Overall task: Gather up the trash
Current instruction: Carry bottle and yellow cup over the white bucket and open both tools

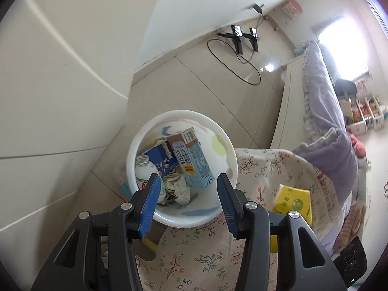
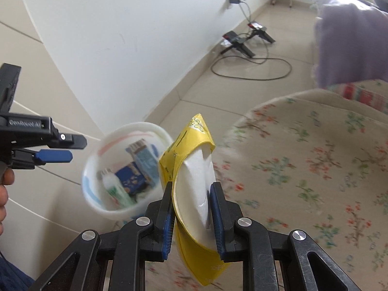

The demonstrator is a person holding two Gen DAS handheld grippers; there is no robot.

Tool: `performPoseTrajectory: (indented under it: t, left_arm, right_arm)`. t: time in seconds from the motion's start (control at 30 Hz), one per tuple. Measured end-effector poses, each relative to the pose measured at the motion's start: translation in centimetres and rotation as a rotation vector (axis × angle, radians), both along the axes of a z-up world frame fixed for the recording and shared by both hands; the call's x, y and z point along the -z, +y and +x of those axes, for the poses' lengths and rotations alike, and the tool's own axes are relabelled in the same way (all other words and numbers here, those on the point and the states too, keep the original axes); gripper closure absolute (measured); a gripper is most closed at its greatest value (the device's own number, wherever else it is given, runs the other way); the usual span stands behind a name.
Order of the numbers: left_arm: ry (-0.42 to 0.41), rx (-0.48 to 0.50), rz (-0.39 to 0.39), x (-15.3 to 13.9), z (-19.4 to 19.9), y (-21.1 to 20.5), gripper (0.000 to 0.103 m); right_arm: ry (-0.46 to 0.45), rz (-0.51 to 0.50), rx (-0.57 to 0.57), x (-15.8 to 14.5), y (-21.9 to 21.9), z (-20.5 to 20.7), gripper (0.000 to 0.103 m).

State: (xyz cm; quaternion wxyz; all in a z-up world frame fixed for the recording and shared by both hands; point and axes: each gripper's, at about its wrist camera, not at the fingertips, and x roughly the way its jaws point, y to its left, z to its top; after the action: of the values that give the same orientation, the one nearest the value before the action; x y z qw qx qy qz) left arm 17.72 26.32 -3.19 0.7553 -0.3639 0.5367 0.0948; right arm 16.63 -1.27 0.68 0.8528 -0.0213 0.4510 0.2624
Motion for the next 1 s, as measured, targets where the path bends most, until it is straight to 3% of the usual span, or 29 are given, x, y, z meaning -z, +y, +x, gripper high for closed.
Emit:
performPoseTrajectory:
  t: [0.3,0.53,0.73,0.87,1.0]
  left_arm:
    - [-0.032,-0.057,0.018,-1.9,-2.0,2.0,0.052]
    - [-0.028,-0.015,0.045,-2.3,-2.0,1.2,0.052]
    - [-0.046,0.076,0.142,-3.4,-1.8,-1.2,0.052]
    - [-0.051,0.151,0.200,-3.8,-2.5,-3.6,0.052]
    - [-0.088,0.217,0.282,-5.1,-5.0,-7.3,0.052]
  right_arm:
    - [-0.010,0.106,-0.101,1.3,9.8,1.2,0.072]
    - [0.017,0.067,-0.141,4.4,14.5,2.4,0.061]
    - [0.072,0.018,-0.080,6.4,11.6,2.0,0.060]
    - [0.067,0.015,-0.076,4.6,8.0,0.0,0.058]
    - [0.079,0.059,-0.023,2.3,3.3,-3.0,0.049]
